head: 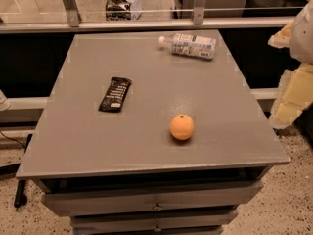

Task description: Move orange near blue plastic bottle

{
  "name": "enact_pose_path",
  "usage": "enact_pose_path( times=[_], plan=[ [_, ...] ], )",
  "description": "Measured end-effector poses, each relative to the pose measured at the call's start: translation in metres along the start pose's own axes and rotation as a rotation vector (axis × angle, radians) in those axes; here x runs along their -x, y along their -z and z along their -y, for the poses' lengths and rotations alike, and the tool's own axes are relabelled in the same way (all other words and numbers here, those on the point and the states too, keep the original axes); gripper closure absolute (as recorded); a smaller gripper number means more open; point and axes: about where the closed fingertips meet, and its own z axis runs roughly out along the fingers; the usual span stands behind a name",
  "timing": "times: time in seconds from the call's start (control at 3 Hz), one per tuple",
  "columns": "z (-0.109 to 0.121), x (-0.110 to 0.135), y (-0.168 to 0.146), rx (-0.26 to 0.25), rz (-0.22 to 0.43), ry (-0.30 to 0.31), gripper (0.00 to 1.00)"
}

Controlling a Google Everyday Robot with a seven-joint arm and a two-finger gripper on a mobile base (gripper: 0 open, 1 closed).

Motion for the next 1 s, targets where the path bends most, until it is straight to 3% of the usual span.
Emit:
enact_pose_path(
  times=[0.33, 0.67, 1.0],
  plan=[
    [0.0, 0.0, 0.0, 0.0, 0.0, 0.0, 0.0],
    [-0.011, 0.012, -0.007, 0.01, 0.079, -0.024, 0.0],
    [-0.024, 0.035, -0.022, 0.02, 0.202, -0.063, 0.0]
  ],
)
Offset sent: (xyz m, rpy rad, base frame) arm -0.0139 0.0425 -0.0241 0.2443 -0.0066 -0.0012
